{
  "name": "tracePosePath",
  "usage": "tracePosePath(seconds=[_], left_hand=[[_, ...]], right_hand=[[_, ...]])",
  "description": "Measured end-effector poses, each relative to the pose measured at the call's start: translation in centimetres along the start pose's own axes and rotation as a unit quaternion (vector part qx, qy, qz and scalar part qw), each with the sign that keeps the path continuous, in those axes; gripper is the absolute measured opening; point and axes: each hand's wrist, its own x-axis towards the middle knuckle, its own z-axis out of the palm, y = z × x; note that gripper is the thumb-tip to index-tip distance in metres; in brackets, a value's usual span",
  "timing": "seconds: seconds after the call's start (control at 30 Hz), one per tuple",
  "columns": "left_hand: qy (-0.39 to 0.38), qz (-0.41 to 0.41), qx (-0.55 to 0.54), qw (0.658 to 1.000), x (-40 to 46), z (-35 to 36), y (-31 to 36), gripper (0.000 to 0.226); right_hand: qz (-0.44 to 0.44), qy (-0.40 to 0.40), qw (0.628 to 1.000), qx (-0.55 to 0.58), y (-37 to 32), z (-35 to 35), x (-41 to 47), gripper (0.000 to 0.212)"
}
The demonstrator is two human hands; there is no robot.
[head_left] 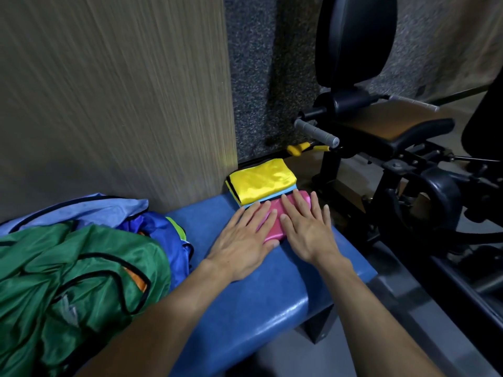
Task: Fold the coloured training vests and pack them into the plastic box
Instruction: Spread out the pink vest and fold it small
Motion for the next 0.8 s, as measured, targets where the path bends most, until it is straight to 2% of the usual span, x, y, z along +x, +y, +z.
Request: tracePosePath(seconds=[0.17, 0.27, 0.33, 0.43, 0.6, 0.8], left_hand=[[-0.004, -0.048, -0.024, 0.999, 0.8, -0.6, 1.2, 0.081], [-0.011, -0.064, -0.037, 0.997, 1.4, -0.9, 1.7, 0.064], [-0.001, -0.055, -0.024, 0.998, 1.1, -0.8, 1.6, 0.068], [0.002, -0.040, -0.009, 0.999, 0.4, -0.2, 0.9, 0.081], [-0.014, -0.048, -0.023, 0.998, -0.7, -0.2, 0.0, 0.063], [-0.005, -0.045, -0.012, 0.999, -4.7, -1.7, -0.7, 0.072]], right_hand=[[0.033, 0.060, 0.997, -0.040, -1.9, -0.9, 0.5, 0.057], [0.051, 0.016, 0.998, -0.019, -2.2, -0.6, 0.5, 0.056], [0.062, -0.011, 0.998, -0.010, -1.9, -0.3, 0.5, 0.056], [0.059, -0.012, 0.998, -0.007, -1.9, -0.4, 0.5, 0.056], [0.053, -0.018, 0.998, -0.012, -2.1, -0.5, 0.3, 0.058], [0.041, -0.020, 0.999, -0.014, -4.9, -0.7, -0.4, 0.060]])
